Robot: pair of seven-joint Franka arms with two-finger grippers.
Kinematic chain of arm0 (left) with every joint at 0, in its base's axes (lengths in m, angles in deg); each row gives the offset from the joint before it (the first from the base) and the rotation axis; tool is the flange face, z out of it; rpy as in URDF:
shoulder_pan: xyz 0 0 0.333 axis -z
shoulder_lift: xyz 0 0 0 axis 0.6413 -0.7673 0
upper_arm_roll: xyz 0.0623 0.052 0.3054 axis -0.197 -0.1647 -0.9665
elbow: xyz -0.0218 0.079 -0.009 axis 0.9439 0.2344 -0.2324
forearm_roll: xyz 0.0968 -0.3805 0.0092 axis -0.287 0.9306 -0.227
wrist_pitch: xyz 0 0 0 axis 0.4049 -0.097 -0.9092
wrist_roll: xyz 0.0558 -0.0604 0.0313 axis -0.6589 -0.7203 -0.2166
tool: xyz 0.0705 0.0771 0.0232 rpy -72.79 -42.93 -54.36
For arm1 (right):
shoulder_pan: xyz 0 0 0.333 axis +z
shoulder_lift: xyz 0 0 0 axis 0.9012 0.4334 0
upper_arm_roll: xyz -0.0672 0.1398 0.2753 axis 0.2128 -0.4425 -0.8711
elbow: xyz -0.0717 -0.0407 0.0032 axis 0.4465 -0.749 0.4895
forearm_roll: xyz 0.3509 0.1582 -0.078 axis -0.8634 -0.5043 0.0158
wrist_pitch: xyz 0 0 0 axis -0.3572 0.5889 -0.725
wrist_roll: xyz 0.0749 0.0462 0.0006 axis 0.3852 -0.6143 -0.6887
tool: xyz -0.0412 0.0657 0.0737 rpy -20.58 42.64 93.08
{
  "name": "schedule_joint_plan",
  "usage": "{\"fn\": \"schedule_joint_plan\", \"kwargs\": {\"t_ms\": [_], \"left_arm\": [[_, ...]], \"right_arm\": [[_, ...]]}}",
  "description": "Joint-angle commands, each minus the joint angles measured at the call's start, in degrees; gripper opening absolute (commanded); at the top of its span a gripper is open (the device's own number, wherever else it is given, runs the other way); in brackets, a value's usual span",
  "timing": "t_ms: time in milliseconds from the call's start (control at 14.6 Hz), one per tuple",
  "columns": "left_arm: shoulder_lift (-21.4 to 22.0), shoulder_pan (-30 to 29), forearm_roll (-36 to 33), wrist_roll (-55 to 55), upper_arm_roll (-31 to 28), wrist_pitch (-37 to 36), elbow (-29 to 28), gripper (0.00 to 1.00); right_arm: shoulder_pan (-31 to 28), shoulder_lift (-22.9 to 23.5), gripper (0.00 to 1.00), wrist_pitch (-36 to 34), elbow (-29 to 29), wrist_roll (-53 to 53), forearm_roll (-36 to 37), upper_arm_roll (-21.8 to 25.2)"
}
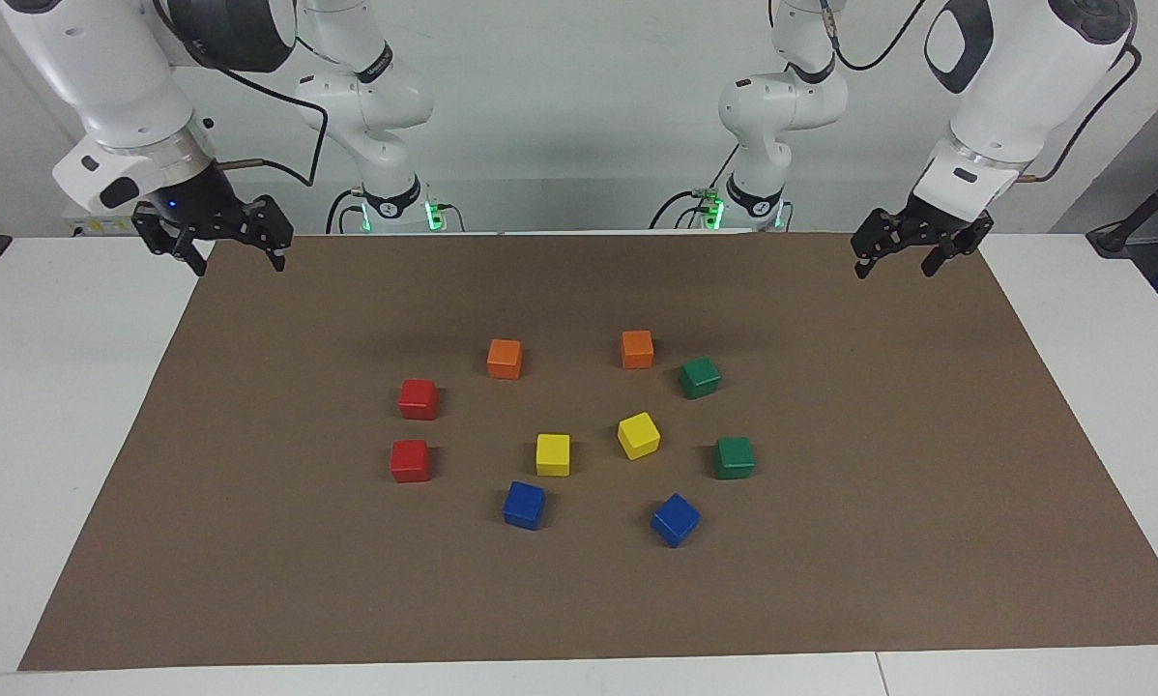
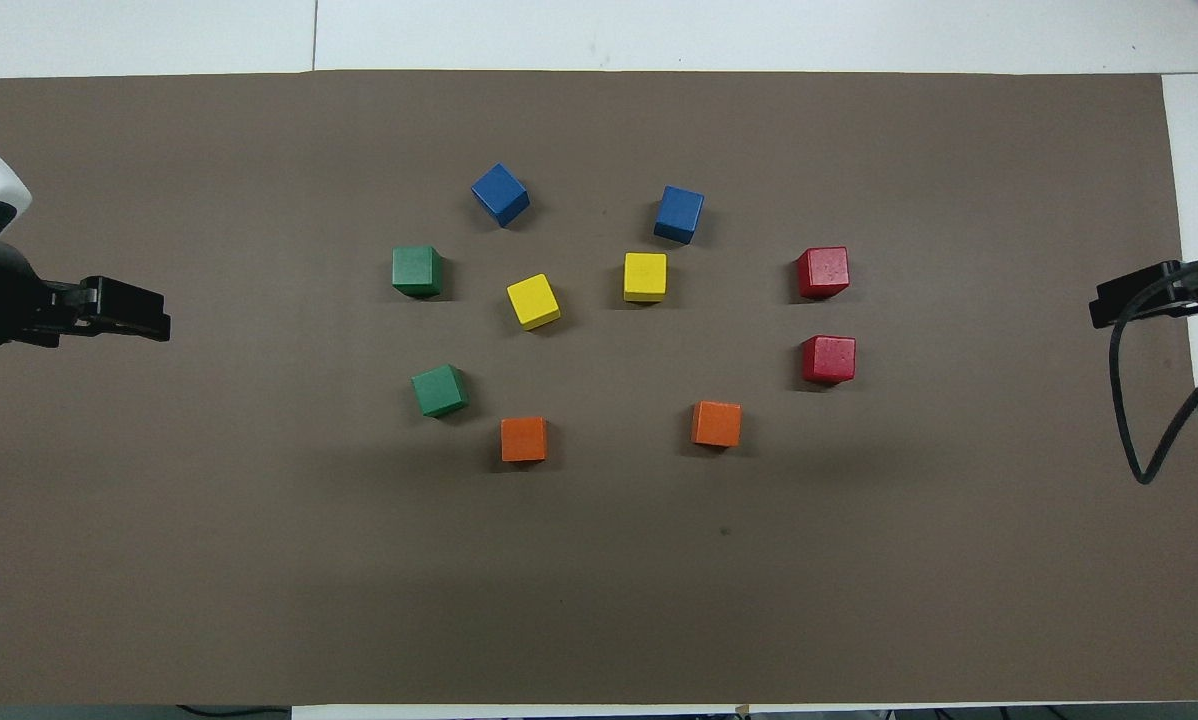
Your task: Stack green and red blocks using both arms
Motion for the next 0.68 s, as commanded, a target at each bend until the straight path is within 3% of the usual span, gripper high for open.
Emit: {"fn": "schedule_joint_plan", "kwargs": {"t_ms": [0, 205, 411, 616], "left_arm": [[1.8, -0.6, 0.2, 4.4, 0.3, 1.9, -1.7, 1.00], [0.7, 0.4, 0.2, 4.8, 0.3, 7.0, -5.0, 1.00], [-4.8, 3.2, 0.2, 6.2, 0.3, 13.2, -6.7, 1.00], [-8.9, 9.7, 0.1, 20.0, 0.3, 21.6, -10.7, 1.00]], "right_arm": [[-0.2, -0.2, 1.00, 1.1, 0.4, -1.2, 1.2, -0.6], [-0.2, -0.3, 1.00, 1.2, 1.1, -2.7, 1.1, -0.7], [3.0, -2.8, 1.00, 10.2, 11.5, -9.7, 1.0, -1.0], [5.3, 3.1, 1.00, 17.9, 14.3, -17.2, -0.1, -1.1]]}}
